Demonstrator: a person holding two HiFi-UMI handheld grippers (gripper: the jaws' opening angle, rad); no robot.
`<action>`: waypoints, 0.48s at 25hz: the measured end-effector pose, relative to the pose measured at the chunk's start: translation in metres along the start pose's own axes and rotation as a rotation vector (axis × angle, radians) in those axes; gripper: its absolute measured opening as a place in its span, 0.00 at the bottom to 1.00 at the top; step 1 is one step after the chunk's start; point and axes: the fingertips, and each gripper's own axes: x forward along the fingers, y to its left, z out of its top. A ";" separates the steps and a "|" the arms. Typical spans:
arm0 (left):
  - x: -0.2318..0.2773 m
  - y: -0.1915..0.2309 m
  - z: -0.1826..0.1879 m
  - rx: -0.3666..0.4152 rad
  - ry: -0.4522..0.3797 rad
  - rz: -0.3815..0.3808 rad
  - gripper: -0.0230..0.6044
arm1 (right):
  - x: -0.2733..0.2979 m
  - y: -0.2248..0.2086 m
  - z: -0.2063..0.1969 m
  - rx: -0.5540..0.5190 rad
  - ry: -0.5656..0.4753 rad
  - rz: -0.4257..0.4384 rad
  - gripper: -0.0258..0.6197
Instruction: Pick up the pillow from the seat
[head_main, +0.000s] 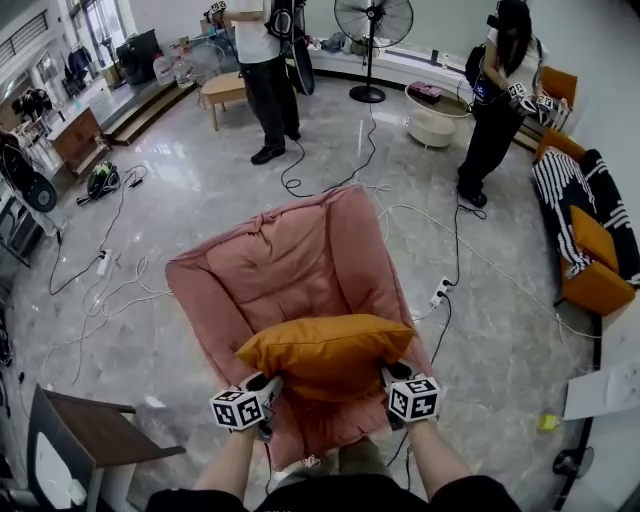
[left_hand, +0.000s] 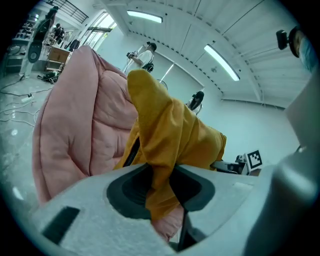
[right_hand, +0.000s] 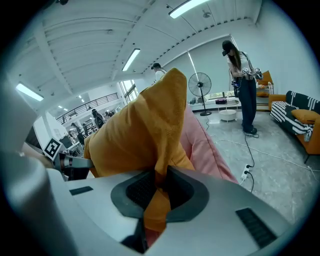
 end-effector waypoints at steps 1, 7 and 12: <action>-0.005 -0.002 -0.003 0.004 0.003 -0.004 0.23 | -0.006 0.003 -0.003 0.007 -0.004 -0.005 0.11; -0.030 -0.007 -0.020 0.055 0.041 -0.039 0.22 | -0.037 0.023 -0.023 0.020 -0.016 -0.026 0.10; -0.048 -0.017 -0.023 0.108 0.054 -0.061 0.21 | -0.061 0.036 -0.031 0.082 -0.031 -0.045 0.09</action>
